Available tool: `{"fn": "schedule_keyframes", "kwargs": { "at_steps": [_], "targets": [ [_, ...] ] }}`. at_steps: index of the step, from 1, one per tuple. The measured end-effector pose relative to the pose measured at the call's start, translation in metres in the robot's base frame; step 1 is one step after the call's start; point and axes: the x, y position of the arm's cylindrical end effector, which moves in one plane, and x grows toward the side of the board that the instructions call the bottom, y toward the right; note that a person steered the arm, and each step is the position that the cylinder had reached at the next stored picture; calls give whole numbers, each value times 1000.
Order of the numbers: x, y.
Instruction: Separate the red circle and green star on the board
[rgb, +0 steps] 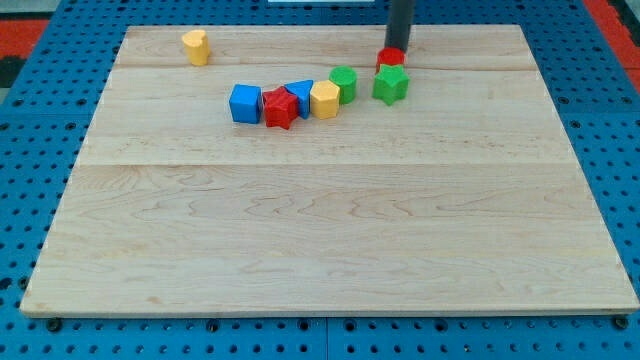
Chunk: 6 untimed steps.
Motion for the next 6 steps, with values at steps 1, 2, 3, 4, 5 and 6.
{"fn": "schedule_keyframes", "kwargs": {
  "at_steps": [1,2,3,4,5,6],
  "targets": [
    [38,14],
    [73,40],
    [111,38],
    [118,11],
    [92,-11],
    [55,-37]
  ]
}}
